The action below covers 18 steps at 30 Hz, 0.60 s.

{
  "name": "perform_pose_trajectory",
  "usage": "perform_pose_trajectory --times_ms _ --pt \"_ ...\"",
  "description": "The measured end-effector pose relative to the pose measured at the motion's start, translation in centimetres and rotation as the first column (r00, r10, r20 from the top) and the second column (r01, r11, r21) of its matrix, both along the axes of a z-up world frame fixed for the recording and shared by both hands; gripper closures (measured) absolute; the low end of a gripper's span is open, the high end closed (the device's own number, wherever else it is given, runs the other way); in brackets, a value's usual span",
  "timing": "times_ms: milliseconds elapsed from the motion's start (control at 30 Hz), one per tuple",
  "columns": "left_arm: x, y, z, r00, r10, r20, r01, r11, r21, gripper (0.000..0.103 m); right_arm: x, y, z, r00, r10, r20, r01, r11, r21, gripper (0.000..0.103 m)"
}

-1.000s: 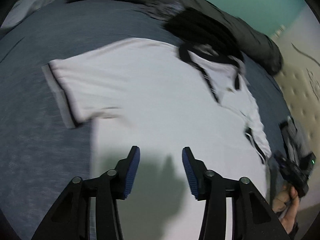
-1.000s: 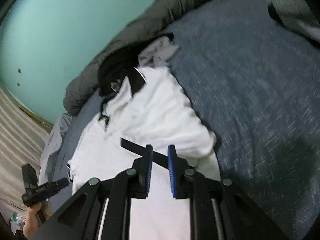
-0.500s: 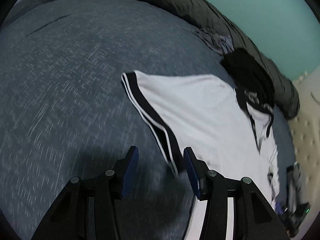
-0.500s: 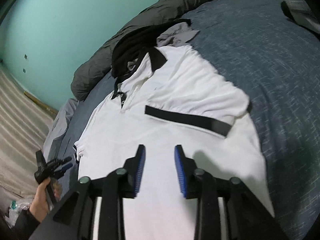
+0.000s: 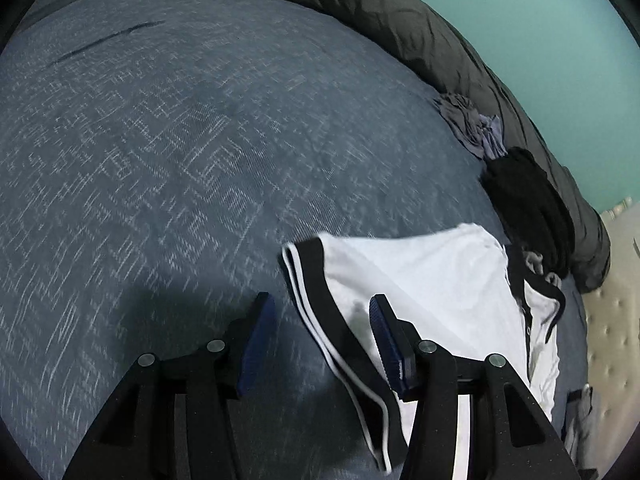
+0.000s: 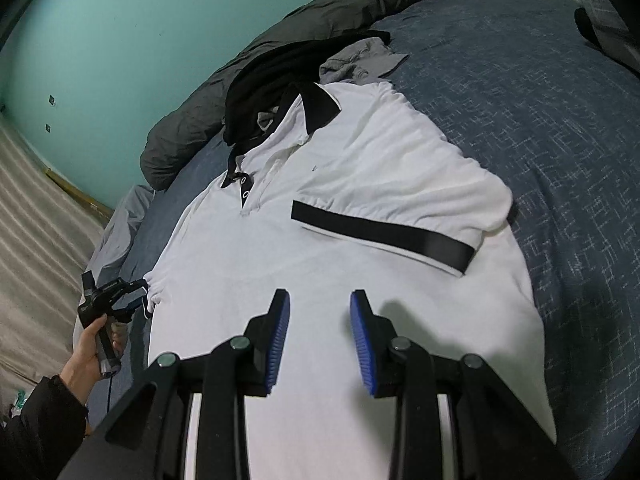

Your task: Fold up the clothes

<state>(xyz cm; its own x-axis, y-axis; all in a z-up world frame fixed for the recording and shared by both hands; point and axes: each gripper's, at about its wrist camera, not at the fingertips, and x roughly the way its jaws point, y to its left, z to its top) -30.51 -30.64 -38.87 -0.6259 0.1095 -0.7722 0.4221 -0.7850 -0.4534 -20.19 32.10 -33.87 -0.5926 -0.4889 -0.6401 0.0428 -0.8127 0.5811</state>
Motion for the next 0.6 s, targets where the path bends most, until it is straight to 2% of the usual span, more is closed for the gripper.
perform_pose_trajectory --times_ms 67,133,200,233,300,333,600 --pt "-0.4 0.0 -0.2 1.0 0.002 -0.003 -0.002 1.0 -0.014 0.05 0.0 0.2 0.1 1.0 -0.003 -0.003 0.003 1.0 -0.003 0.072" --pt "-0.7 0.1 -0.2 1.0 -0.001 -0.005 0.001 1.0 -0.031 0.06 0.0 0.3 0.1 1.0 -0.005 -0.003 0.005 1.0 -0.007 0.072" --pt "-0.9 0.2 -0.1 1.0 -0.007 -0.004 0.007 0.999 -0.049 0.083 -0.1 0.2 0.1 1.0 -0.004 -0.001 0.004 1.0 -0.006 0.072" --pt "-0.9 0.3 0.1 1.0 -0.015 -0.012 0.014 0.998 -0.058 0.086 -0.1 0.2 0.0 1.0 -0.003 0.0 0.003 1.0 -0.005 0.072" --pt "-0.9 0.7 0.6 0.999 -0.033 -0.022 0.031 0.996 -0.079 0.097 -0.2 0.2 0.0 1.0 -0.002 0.003 0.002 1.0 -0.007 0.072" --pt "-0.9 0.9 0.9 0.999 -0.043 -0.027 0.041 0.995 -0.088 0.1 -0.2 0.2 -0.1 1.0 -0.001 0.005 0.001 1.0 -0.008 0.072" --pt "-0.7 3.3 4.8 0.988 -0.131 -0.084 0.117 0.981 -0.155 0.1 0.0 0.4 0.5 1.0 -0.006 -0.007 0.006 1.0 -0.024 0.072"
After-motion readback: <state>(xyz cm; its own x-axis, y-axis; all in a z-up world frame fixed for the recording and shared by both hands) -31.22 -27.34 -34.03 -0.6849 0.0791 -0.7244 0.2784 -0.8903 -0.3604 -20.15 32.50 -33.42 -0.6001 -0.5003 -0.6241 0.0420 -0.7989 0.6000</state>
